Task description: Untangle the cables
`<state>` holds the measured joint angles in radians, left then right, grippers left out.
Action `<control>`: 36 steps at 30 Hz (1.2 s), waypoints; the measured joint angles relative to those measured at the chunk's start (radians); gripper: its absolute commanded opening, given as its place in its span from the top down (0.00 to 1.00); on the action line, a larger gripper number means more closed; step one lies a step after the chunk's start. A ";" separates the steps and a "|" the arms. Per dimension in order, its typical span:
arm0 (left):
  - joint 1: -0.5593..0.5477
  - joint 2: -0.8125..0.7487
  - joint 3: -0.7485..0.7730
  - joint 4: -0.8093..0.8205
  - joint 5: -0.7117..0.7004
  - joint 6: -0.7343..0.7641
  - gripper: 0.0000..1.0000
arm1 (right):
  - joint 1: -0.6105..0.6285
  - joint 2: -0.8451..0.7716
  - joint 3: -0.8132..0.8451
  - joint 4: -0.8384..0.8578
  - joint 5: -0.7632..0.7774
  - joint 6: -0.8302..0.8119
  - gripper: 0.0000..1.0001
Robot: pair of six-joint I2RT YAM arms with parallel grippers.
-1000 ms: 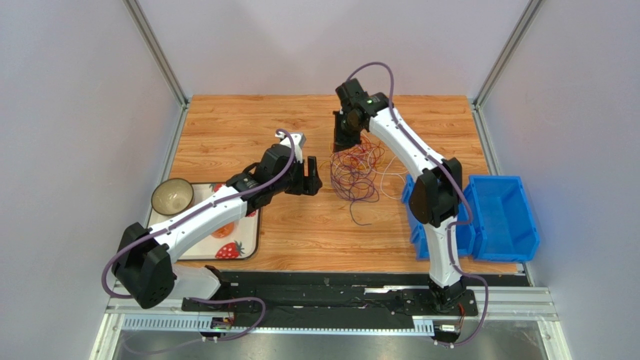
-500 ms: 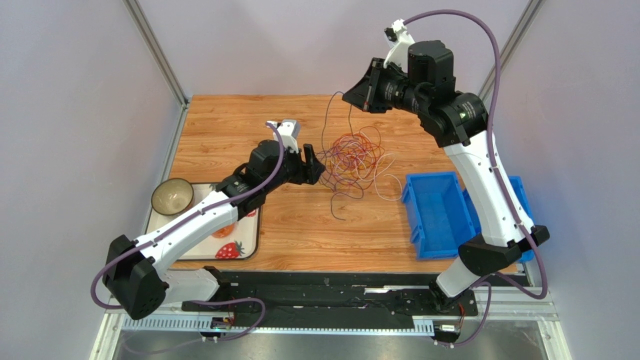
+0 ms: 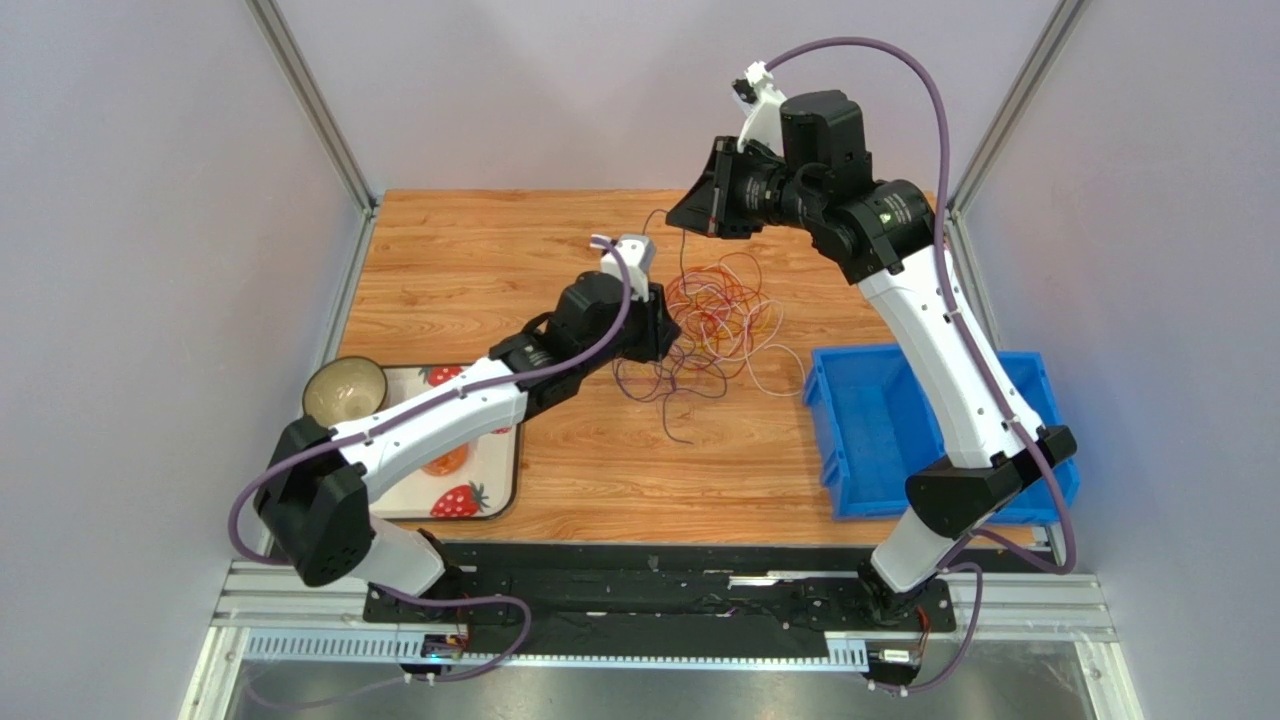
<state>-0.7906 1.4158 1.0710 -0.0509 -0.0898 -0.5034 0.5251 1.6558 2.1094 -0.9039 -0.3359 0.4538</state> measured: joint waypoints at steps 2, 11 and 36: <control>-0.016 0.047 0.063 -0.018 -0.039 0.019 1.00 | 0.000 -0.006 0.000 -0.001 -0.006 -0.005 1.00; -0.026 0.092 0.322 -0.284 -0.283 0.119 1.00 | -0.050 -0.062 -0.001 -0.044 0.116 -0.039 1.00; -0.039 -0.015 0.861 -0.315 -0.057 0.691 1.00 | -0.206 -0.127 -0.043 0.017 0.101 0.003 1.00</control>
<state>-0.8291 1.4006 1.9320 -0.3664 -0.1471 0.1875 0.3187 1.5288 2.0666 -0.8871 -0.2352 0.4568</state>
